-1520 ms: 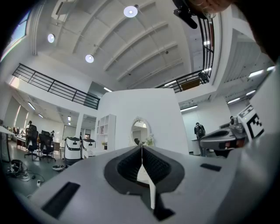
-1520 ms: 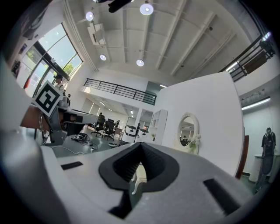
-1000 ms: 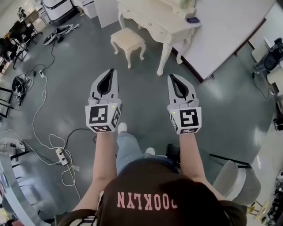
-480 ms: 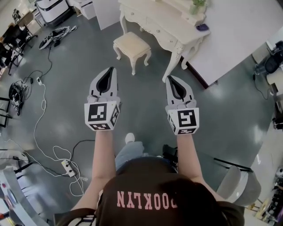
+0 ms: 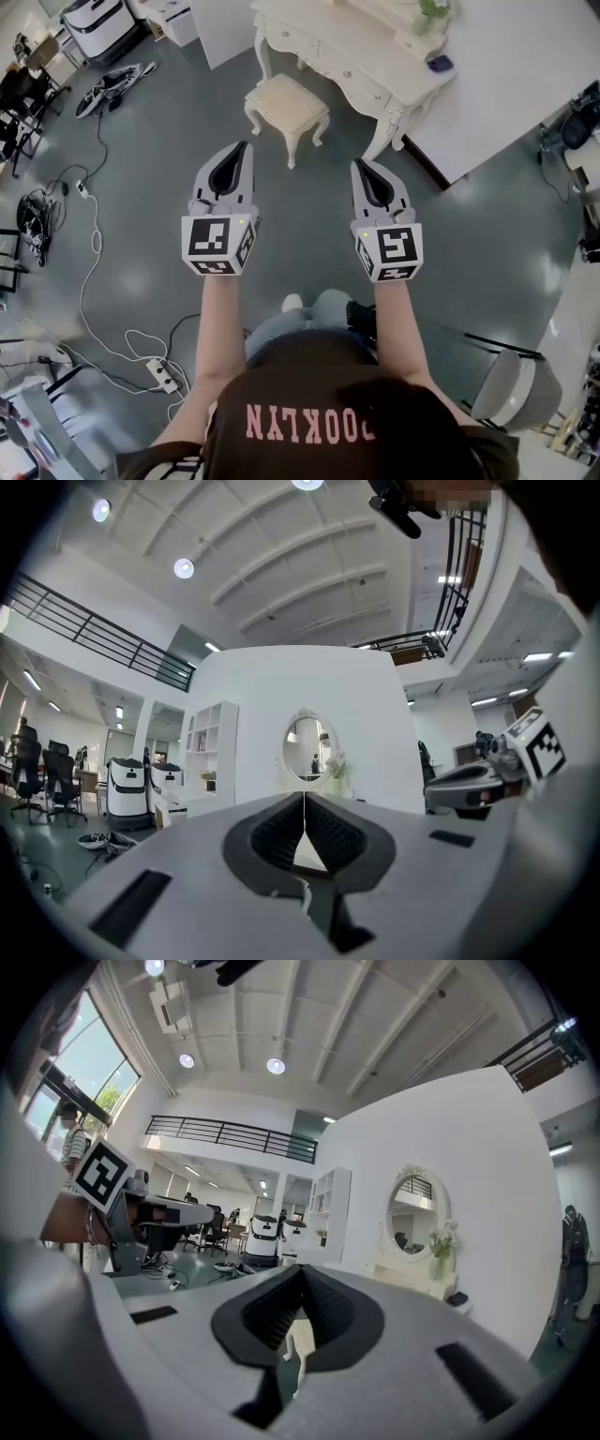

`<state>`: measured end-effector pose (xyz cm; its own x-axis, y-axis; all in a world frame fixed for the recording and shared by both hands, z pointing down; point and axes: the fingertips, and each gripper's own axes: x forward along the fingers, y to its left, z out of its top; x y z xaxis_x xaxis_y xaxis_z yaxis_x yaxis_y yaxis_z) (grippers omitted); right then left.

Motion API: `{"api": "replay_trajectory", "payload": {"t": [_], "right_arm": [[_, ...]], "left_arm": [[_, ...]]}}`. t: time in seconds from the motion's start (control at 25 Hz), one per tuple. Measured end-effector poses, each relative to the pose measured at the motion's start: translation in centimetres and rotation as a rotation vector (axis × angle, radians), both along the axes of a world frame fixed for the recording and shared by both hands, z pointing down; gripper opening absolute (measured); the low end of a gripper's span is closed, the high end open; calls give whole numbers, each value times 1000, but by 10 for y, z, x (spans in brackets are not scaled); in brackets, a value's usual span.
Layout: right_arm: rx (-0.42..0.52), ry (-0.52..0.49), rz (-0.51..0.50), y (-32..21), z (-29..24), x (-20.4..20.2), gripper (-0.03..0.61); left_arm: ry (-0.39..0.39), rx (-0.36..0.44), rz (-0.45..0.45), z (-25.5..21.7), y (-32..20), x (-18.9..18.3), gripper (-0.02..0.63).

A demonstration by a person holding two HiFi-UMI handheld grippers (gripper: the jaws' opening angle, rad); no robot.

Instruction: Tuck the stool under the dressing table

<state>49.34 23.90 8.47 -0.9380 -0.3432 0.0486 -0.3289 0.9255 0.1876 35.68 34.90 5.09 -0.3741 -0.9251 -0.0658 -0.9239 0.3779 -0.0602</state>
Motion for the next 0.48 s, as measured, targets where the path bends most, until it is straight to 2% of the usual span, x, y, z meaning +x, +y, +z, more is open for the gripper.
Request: {"api": "replay_trajectory", "payload": {"t": [0.24,0.48], "right_arm": [[0,15,0,-13,5,-30,-2],[-29,-2,4,-49,13,-68,-2]], "left_arm": [[24,2,8,9,-13,-31,5],[10,-18,8,17,-39,-67,5]]}}
